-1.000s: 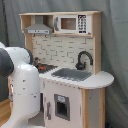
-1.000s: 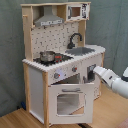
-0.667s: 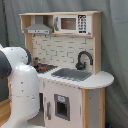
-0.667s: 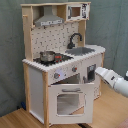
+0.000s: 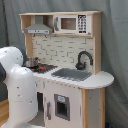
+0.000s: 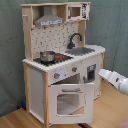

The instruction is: Play with the kitchen

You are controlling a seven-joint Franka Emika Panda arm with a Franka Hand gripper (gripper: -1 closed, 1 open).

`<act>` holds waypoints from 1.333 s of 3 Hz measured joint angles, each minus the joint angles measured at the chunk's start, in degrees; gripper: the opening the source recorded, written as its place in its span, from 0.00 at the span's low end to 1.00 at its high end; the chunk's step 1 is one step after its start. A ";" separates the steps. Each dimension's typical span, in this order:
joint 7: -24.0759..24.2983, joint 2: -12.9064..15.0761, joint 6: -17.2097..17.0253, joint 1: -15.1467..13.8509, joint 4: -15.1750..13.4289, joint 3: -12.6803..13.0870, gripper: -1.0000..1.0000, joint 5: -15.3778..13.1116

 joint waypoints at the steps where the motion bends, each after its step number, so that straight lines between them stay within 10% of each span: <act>1: -3.65 -3.81 2.77 -0.25 -1.06 0.53 1.00 2.96; 4: -14.76 -15.45 11.20 -1.19 -4.27 2.29 1.00 11.94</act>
